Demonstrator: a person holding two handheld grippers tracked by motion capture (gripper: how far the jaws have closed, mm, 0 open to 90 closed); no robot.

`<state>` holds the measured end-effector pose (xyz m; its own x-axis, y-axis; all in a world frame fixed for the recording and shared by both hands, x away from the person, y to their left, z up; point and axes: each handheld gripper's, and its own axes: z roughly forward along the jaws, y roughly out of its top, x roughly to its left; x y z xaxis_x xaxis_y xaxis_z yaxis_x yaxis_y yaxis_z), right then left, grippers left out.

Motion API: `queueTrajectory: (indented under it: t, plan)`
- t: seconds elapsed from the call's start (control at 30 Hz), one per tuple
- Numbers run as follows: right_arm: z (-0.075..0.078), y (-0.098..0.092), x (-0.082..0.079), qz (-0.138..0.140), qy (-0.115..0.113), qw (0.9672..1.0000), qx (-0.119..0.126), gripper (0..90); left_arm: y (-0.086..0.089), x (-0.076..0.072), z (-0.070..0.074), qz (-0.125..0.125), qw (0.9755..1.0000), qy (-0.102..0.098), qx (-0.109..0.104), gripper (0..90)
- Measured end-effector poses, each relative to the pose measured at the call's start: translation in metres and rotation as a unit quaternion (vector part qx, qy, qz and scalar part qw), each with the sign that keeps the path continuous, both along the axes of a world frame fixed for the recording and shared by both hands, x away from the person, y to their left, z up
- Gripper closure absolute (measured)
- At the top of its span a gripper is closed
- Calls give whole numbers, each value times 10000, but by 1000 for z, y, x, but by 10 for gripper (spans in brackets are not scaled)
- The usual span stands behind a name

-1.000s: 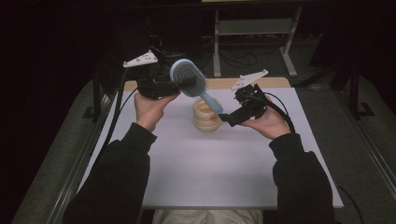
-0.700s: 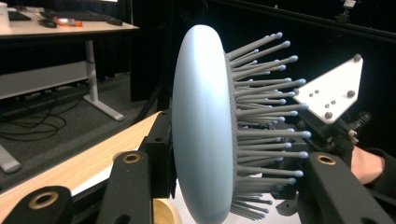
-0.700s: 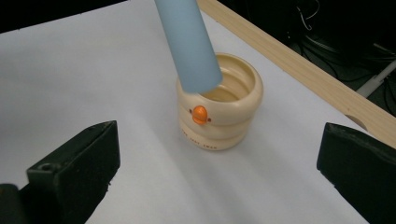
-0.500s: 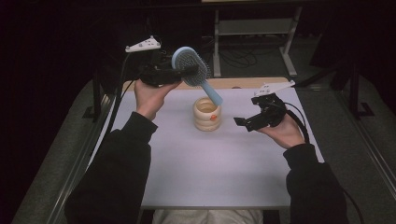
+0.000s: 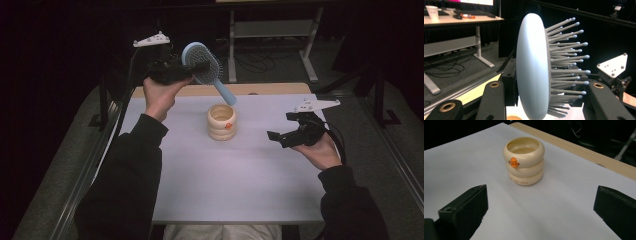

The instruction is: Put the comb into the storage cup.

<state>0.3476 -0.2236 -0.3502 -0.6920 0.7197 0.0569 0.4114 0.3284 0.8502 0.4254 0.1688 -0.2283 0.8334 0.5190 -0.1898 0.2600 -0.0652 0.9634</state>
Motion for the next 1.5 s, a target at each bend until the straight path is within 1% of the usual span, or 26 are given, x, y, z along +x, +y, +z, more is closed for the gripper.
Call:
queueTrajectory:
  t: [0.03,0.1,0.23,0.37,0.8,0.87,1.1,1.33,1.47,1.5]
  plan:
    - [-5,-6,-3,-57,-46,9999,96,0,0,1,-1,24,10000,-13,28,532]
    - [-7,-8,-4,-80,-65,9999,110,0,1,5,-3,78,10000,-4,56,532]
    - [-14,-16,-6,-159,-55,9997,182,0,2,10,-6,109,9999,23,100,532]
    - [-18,-22,-8,-224,-42,9995,227,0,3,14,-9,173,9996,27,217,532]
    - [-31,-35,-17,-390,-106,9990,185,0,2,21,-18,236,9991,136,322,531]
    - [-33,-36,-18,-416,-114,9989,165,0,2,23,-21,232,9991,164,307,531]
    - [-37,-41,-23,-448,-178,9987,134,0,-4,28,-30,231,9985,239,424,531]
    - [-43,-44,-27,-468,-135,9988,94,0,-7,33,-42,268,9980,350,445,531]
    - [-46,-45,-28,-467,-126,9988,76,0,-7,37,-49,293,9974,407,519,531]
    - [-46,-45,-28,-470,-124,9988,71,0,-7,37,-51,300,9974,422,510,531]
